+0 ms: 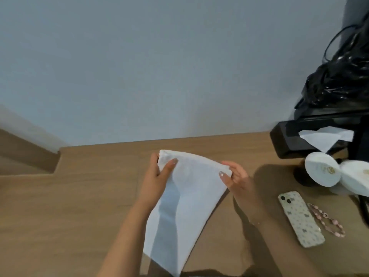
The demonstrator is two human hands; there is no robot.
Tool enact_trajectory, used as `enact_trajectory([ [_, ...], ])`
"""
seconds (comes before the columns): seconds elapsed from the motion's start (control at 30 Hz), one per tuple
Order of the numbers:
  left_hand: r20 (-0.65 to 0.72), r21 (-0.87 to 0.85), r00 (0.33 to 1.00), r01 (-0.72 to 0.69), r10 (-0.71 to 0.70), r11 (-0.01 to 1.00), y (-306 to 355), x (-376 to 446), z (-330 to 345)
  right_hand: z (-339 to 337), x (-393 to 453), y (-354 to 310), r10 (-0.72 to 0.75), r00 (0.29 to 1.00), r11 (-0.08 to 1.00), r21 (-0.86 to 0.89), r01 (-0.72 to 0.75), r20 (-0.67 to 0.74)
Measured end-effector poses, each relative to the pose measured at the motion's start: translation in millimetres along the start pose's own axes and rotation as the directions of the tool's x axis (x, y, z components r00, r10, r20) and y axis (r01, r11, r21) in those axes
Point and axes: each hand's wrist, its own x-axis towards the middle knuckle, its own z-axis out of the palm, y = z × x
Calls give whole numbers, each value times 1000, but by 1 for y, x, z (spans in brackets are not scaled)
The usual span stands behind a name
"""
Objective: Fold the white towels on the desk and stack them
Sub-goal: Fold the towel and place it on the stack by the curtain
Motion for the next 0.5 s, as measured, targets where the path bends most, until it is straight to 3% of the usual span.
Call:
enact_trajectory([
  [0.23, -218, -139, 967, -164, 131, 977, 9, -48, -150, 135, 1, -73, -201, 979, 974, 107, 201, -8],
  [0.5, -537, -142, 829, -272, 156, 952, 7, -99, -286, 281, -2, -135, -345, 923, 933, 166, 318, 171],
])
